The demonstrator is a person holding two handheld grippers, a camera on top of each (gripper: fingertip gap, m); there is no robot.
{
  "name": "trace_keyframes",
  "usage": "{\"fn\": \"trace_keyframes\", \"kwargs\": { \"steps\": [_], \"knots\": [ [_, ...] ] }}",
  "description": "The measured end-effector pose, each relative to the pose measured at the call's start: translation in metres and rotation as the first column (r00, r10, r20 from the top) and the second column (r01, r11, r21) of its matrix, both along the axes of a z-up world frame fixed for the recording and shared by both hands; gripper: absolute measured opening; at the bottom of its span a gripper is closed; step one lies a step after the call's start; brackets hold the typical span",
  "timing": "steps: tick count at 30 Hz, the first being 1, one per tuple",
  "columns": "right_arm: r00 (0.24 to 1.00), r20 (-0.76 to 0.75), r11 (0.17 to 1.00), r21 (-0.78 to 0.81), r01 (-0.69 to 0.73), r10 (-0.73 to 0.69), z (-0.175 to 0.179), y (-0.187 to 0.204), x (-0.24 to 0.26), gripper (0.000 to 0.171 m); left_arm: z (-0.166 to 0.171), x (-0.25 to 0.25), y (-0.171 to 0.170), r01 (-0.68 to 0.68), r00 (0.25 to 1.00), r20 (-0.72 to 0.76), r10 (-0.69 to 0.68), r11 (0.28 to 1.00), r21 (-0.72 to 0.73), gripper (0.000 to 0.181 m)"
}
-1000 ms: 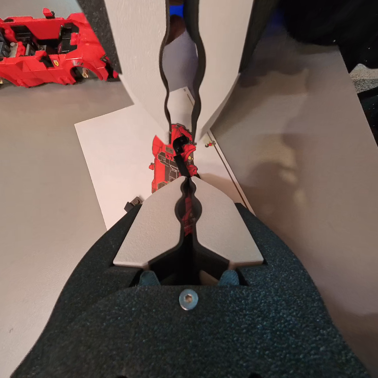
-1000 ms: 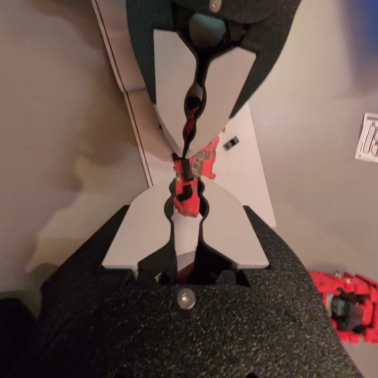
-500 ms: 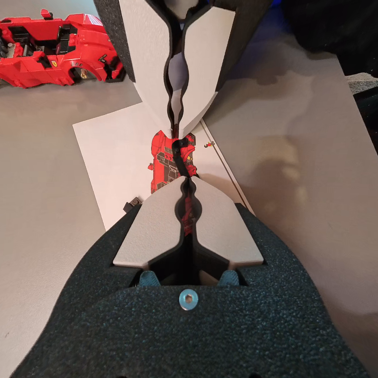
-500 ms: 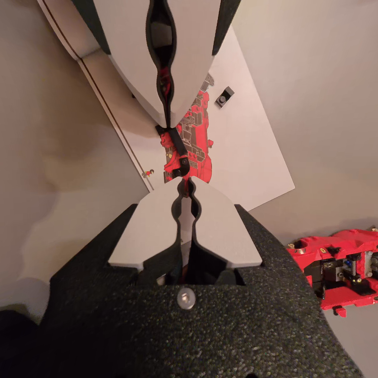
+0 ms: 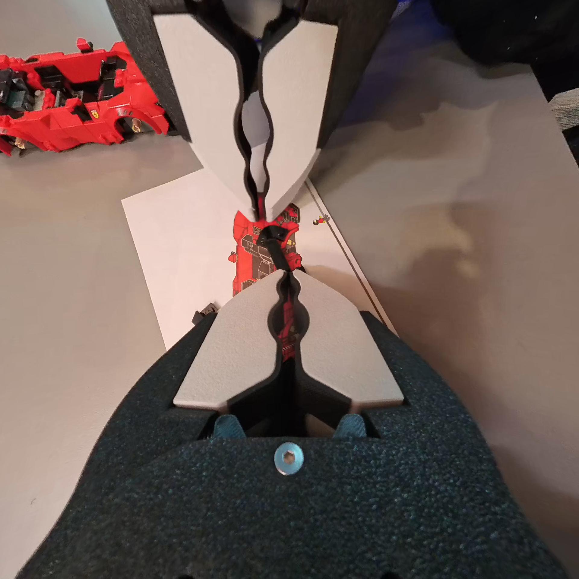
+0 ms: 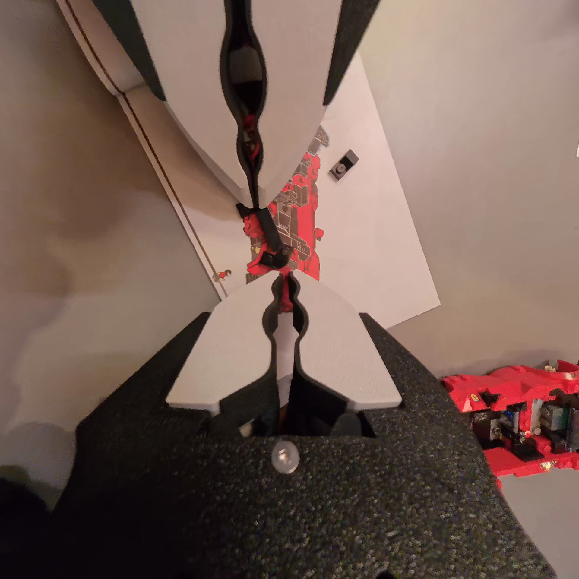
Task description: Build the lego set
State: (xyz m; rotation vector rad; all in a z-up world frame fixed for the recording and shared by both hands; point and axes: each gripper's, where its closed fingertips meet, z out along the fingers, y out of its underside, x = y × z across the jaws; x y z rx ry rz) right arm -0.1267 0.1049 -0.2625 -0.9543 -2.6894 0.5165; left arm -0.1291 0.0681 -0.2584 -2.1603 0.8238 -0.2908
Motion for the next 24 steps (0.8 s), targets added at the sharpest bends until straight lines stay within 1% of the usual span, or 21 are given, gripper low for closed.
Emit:
{"fn": "trace_keyframes", "kwargs": {
  "steps": [3,5,7,9,11,13,16,20,21,22,24],
  "knots": [
    [0.999,-0.025,0.999,-0.028,0.022,-0.023,0.005,0.000,-0.002,0.010,0.000,0.000,0.000,0.000,1.000,-0.004,0.000,1.000,0.004,0.000],
    [0.999,-0.044,0.996,-0.082,-0.020,0.016,0.009,-0.010,-0.001,0.013,0.000,0.000,-0.001,0.000,1.000,-0.005,0.000,1.000,0.004,0.000],
    [0.995,-0.078,0.996,-0.058,-0.069,0.065,0.008,-0.014,-0.004,0.015,0.000,0.000,-0.001,0.000,1.000,-0.003,0.001,1.000,0.003,0.000],
    [0.992,-0.079,0.994,-0.030,-0.106,0.103,0.005,-0.015,-0.007,0.017,0.000,0.000,-0.001,0.000,1.000,-0.003,0.000,1.000,0.003,0.000],
    [0.989,-0.071,0.990,-0.040,-0.134,0.131,0.003,-0.020,-0.010,0.017,0.000,0.000,-0.001,0.000,1.000,-0.005,0.000,1.000,0.006,0.000],
    [0.985,-0.064,0.987,-0.033,-0.160,0.158,0.002,-0.022,-0.011,0.011,0.000,0.000,0.000,-0.001,1.000,-0.008,0.001,1.000,0.008,0.000],
    [0.983,-0.065,0.985,-0.022,-0.171,0.170,0.002,-0.023,-0.010,0.009,0.001,0.000,-0.001,-0.006,1.000,-0.008,0.006,1.000,0.008,0.000],
    [0.984,-0.098,0.988,-0.035,-0.153,0.149,0.005,-0.023,-0.008,0.008,0.009,-0.001,0.000,-0.009,0.998,0.061,0.009,1.000,0.006,0.001],
    [0.985,-0.103,0.989,-0.032,-0.142,0.138,0.005,-0.021,-0.008,0.008,0.012,-0.001,0.001,-0.016,0.997,0.082,0.015,1.000,0.007,0.025],
    [0.986,-0.104,0.990,-0.032,-0.136,0.132,0.005,-0.020,-0.008,0.008,0.014,-0.001,0.002,-0.021,0.995,0.097,0.020,1.000,0.000,0.030],
    [0.986,-0.112,0.991,-0.034,-0.129,0.124,0.005,-0.018,-0.009,0.008,0.013,0.001,0.003,-0.020,0.994,0.108,0.023,0.999,-0.026,0.031]
  ]
}}
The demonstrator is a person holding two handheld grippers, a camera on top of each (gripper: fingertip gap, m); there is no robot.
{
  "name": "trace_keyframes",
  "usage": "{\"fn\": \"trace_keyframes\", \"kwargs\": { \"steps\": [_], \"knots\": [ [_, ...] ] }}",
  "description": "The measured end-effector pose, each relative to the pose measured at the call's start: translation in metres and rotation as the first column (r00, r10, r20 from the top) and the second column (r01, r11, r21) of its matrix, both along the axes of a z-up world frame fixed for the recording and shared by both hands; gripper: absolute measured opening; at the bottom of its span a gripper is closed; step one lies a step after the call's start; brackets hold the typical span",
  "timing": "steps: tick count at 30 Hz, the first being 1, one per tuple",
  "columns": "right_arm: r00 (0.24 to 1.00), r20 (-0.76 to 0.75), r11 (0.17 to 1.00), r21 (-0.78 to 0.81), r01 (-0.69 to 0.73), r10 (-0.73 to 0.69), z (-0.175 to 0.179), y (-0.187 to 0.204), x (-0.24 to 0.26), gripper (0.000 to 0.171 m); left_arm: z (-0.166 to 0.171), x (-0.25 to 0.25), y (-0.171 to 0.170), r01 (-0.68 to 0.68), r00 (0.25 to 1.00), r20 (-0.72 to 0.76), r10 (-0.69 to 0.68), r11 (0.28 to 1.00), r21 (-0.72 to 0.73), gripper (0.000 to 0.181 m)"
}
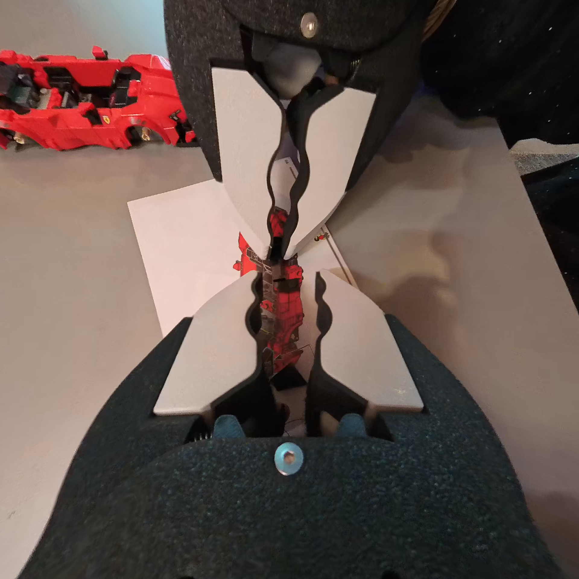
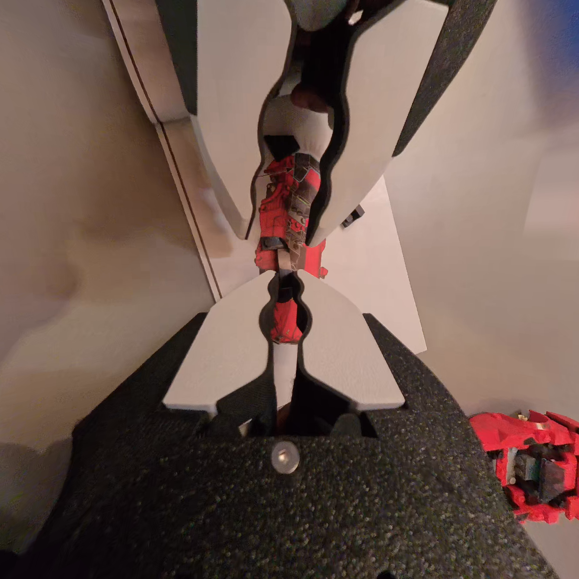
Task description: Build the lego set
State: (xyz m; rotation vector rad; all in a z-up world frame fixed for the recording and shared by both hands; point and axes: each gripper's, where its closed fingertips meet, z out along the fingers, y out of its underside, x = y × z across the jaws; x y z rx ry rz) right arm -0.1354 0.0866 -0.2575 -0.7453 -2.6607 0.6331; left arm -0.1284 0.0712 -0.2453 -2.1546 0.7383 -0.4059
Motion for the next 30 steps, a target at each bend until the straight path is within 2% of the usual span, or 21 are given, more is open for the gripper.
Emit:
{"fn": "trace_keyframes", "kwargs": {
  "steps": [5,12,14,19,24,26,30],
  "knots": [
    [1.000,-0.009,1.000,0.010,-0.002,0.002,0.000,-0.001,-0.001,0.008,-0.011,0.002,0.006,-0.011,0.998,-0.067,0.007,0.998,-0.058,0.024],
    [0.999,-0.047,1.000,-0.007,-0.016,0.016,0.004,-0.002,-0.002,0.008,-0.013,0.001,0.011,-0.017,0.998,-0.066,0.012,0.997,-0.077,0.009],
    [0.998,-0.045,0.999,-0.019,0.040,-0.041,0.007,0.002,0.000,0.009,-0.012,0.001,0.012,-0.016,0.998,-0.057,0.012,0.998,-0.068,0.009],
    [0.932,0.056,0.933,-0.017,0.360,-0.359,0.003,0.025,0.019,0.030,-0.011,0.000,0.010,-0.015,0.996,-0.086,0.009,0.998,-0.069,0.009],
    [0.876,0.078,0.875,-0.056,0.481,-0.477,-0.004,0.020,0.017,0.030,-0.008,-0.004,0.011,-0.005,0.986,-0.165,-0.007,0.998,-0.069,0.008],
    [0.872,0.071,0.869,-0.068,0.489,-0.485,-0.004,0.022,0.012,0.027,-0.009,-0.005,0.012,-0.001,0.986,-0.169,-0.012,0.997,-0.077,0.008],
    [0.922,0.071,0.920,-0.065,0.386,-0.381,-0.005,0.017,0.012,0.017,-0.013,-0.004,0.012,0.013,0.984,-0.178,-0.031,0.995,-0.100,0.008]
  ]
}}
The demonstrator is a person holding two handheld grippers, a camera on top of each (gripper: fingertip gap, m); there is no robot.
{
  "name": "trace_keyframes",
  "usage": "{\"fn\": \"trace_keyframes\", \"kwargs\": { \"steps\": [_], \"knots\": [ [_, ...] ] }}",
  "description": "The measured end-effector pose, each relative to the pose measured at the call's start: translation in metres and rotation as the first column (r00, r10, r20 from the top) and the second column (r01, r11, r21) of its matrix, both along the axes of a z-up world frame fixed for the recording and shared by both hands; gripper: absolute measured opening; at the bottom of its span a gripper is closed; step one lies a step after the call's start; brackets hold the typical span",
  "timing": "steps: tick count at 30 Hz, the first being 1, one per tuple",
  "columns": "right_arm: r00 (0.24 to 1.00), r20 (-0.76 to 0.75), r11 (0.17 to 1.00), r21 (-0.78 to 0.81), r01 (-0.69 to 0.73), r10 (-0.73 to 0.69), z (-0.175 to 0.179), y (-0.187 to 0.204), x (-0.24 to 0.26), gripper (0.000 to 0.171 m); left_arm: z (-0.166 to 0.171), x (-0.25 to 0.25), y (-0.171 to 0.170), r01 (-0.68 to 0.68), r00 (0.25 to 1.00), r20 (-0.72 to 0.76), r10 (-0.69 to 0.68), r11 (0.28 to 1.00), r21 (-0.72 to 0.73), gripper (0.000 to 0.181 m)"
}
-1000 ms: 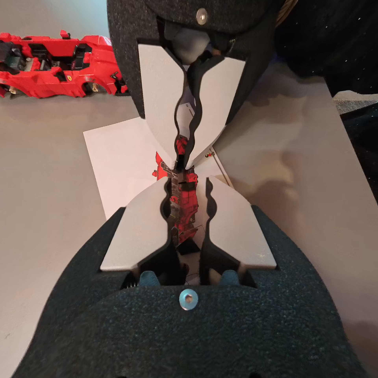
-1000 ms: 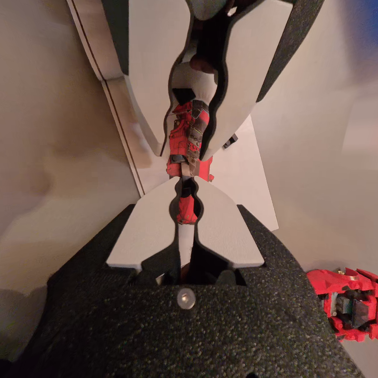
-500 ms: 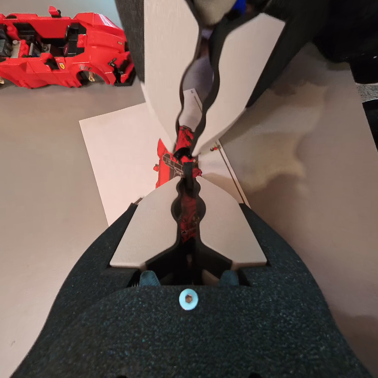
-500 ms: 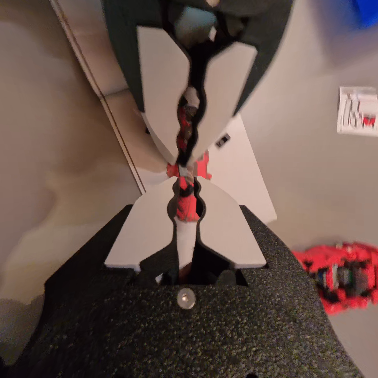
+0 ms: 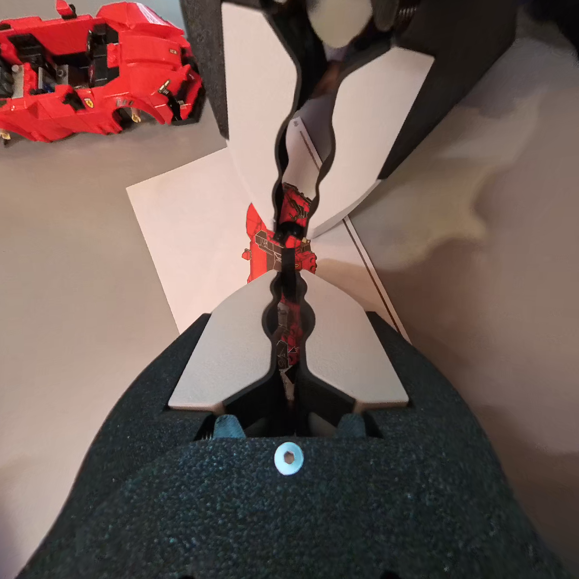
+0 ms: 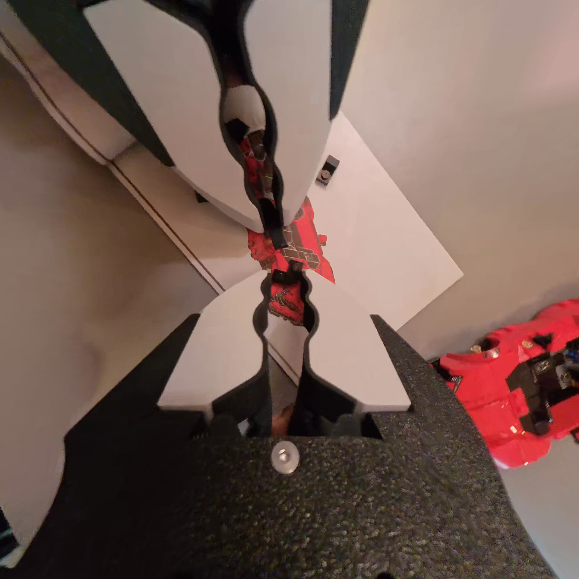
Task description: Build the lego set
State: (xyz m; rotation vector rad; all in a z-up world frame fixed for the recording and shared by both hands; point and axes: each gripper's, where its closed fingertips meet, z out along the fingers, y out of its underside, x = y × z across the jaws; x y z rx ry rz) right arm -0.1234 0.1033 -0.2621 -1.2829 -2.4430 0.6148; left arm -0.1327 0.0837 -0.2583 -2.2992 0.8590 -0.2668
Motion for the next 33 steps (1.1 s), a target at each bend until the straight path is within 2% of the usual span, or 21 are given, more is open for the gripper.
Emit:
{"fn": "trace_keyframes", "kwargs": {
  "steps": [4,13,25,33],
  "knots": [
    [0.981,-0.013,0.980,0.032,-0.194,0.195,0.001,-0.004,0.000,0.017,-0.001,0.001,0.002,0.013,1.000,-0.004,-0.013,1.000,-0.006,0.008],
    [0.928,0.007,0.928,-0.015,-0.373,0.374,0.000,-0.010,-0.001,0.016,-0.004,0.002,0.002,0.037,0.999,-0.007,-0.037,0.999,0.007,0.008],
    [0.919,-0.001,0.916,-0.077,-0.394,0.395,0.004,-0.010,-0.002,0.017,-0.004,0.002,0.003,0.054,0.998,-0.022,-0.054,0.998,0.011,0.008],
    [0.919,0.024,0.918,-0.065,-0.391,0.393,-0.001,-0.008,-0.002,0.017,-0.004,0.001,0.006,0.063,0.997,-0.055,-0.062,0.998,0.008,0.008]
  ]
}}
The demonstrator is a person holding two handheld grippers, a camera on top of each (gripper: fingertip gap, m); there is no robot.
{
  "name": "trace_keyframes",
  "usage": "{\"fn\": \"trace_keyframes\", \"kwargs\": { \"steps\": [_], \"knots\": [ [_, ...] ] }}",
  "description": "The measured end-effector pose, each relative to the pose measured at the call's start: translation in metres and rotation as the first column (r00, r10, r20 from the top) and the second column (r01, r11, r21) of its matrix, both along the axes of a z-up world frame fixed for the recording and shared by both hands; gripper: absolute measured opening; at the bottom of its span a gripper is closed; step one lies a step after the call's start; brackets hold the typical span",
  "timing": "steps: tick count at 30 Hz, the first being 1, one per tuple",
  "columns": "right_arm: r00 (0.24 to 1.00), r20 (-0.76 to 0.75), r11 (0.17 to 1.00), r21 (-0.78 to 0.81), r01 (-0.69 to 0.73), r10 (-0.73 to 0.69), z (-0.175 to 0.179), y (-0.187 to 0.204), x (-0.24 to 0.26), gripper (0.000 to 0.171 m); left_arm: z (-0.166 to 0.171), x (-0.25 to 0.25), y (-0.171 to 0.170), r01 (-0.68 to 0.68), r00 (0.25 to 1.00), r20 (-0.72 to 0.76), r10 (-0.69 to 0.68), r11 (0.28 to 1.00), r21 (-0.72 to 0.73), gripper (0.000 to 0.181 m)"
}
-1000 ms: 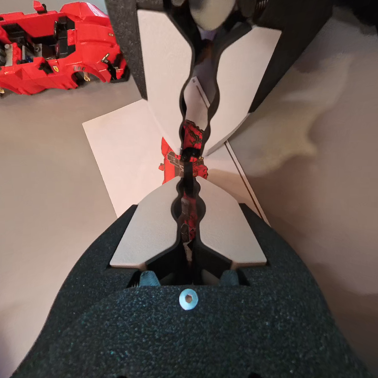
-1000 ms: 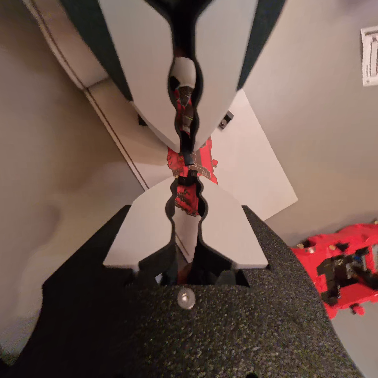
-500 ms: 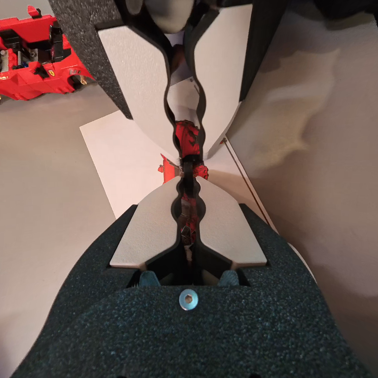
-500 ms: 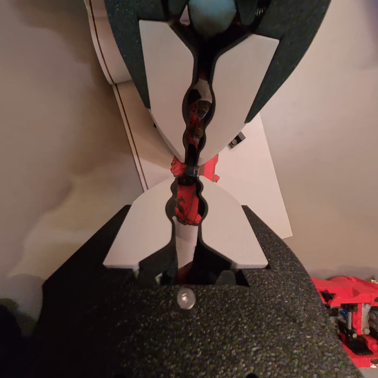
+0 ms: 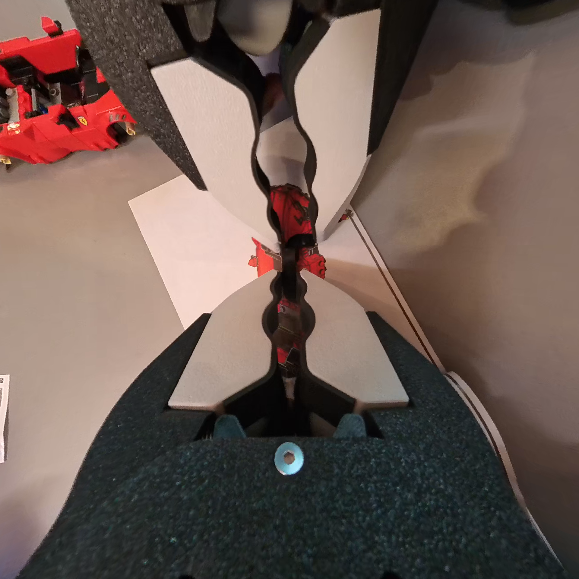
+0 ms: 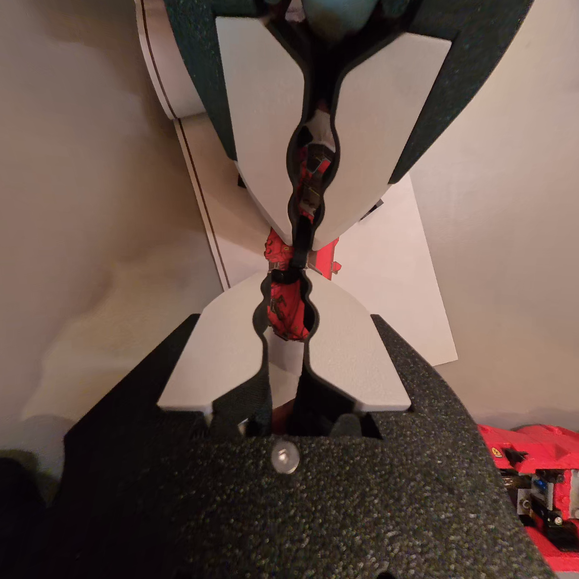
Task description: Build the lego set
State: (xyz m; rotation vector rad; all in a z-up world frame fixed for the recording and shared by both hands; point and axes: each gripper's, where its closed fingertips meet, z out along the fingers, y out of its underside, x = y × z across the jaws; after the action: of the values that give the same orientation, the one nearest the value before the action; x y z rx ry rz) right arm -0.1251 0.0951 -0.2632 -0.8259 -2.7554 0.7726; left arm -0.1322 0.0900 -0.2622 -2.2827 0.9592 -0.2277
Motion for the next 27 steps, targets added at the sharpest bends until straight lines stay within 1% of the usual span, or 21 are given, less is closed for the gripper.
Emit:
{"fn": "trace_keyframes", "kwargs": {
  "steps": [7,9,10,14,17,22,23,26,27],
  "knots": [
    [0.999,0.015,0.999,-0.015,0.031,-0.030,0.001,0.003,0.001,0.028,0.000,0.000,0.000,0.005,1.000,-0.009,-0.005,1.000,0.000,0.008],
    [0.999,0.016,0.999,-0.018,0.045,-0.044,0.002,0.004,0.002,0.027,0.000,0.001,0.000,0.016,1.000,-0.015,-0.016,1.000,-0.005,0.008],
    [0.999,0.014,0.999,-0.024,0.041,-0.040,0.002,0.003,0.002,0.024,0.000,0.002,-0.001,0.022,1.000,-0.017,-0.022,1.000,-0.008,0.008],
    [0.999,0.002,0.999,0.003,0.034,-0.034,0.000,0.005,0.000,0.023,0.000,0.003,-0.001,0.030,0.999,-0.016,-0.031,0.999,-0.016,0.008],
    [0.999,-0.001,0.999,-0.012,0.033,-0.033,0.002,0.004,0.000,0.028,0.000,0.003,-0.001,0.028,0.999,-0.019,-0.029,0.999,-0.018,0.008],
    [0.999,-0.029,0.999,0.024,0.043,-0.043,0.002,0.007,-0.002,0.032,0.000,0.003,-0.001,0.023,0.999,-0.026,-0.023,1.000,-0.021,0.008],
    [0.998,-0.039,0.999,0.021,0.048,-0.047,0.003,0.008,-0.001,0.030,0.000,0.002,-0.001,0.021,0.999,-0.027,-0.022,1.000,-0.022,0.008],
    [0.996,-0.059,0.998,-0.014,0.068,-0.069,0.011,0.008,-0.002,0.006,-0.001,0.002,-0.002,0.018,0.999,-0.034,-0.019,0.999,-0.032,0.008],
    [0.996,-0.057,0.997,-0.019,0.068,-0.069,0.012,0.007,-0.002,0.000,0.000,0.002,-0.002,0.016,0.999,-0.038,-0.017,0.999,-0.038,0.008]
  ]
}}
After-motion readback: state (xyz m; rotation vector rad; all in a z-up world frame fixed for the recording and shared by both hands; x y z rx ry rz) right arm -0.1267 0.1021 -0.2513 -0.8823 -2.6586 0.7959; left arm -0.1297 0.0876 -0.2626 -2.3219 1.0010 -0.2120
